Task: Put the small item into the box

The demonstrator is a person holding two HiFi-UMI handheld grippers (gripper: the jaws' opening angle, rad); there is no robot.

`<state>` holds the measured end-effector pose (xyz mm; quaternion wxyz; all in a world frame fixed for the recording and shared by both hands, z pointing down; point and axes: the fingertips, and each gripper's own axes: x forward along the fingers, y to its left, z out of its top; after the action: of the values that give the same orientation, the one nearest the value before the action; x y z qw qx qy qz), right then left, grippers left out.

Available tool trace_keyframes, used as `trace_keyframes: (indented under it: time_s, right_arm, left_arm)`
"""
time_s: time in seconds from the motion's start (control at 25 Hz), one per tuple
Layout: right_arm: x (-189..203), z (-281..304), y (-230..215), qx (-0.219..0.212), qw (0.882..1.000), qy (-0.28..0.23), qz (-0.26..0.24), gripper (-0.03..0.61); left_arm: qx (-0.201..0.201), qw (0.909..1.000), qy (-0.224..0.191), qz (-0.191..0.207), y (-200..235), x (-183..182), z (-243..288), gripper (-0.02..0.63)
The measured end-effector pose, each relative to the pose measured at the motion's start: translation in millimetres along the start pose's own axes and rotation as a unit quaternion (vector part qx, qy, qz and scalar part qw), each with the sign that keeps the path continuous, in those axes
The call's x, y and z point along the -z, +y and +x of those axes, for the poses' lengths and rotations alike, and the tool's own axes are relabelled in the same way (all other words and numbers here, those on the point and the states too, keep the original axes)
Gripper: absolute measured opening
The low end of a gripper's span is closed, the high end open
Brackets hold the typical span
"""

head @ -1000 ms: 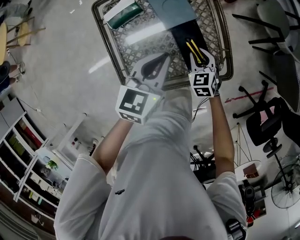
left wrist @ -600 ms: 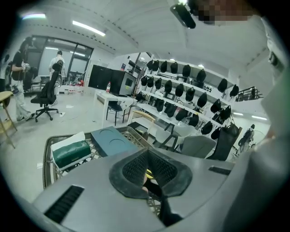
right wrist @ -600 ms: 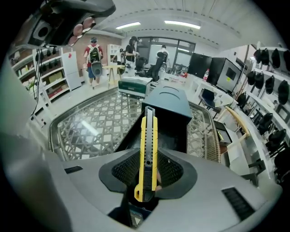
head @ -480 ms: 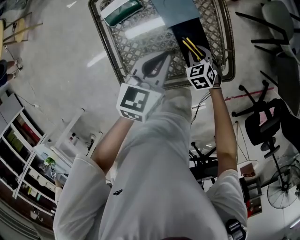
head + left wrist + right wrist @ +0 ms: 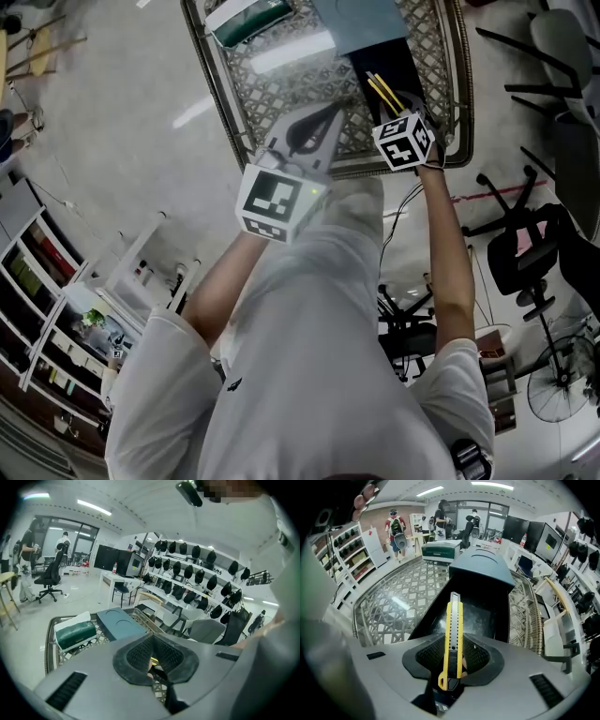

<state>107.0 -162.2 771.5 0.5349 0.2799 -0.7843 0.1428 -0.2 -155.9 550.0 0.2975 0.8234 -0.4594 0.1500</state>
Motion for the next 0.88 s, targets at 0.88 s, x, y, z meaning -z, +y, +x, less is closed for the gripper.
trace_keyframes:
  time_s: [0.88]
  right_arm:
    - [-22.1,-67.6,-10.2,0.040,0.995,-0.057,0.070,0.092]
  left_arm:
    - [0.010,0.9994,-0.026,0.022,-22.6,-23.3,-27.4,0.002]
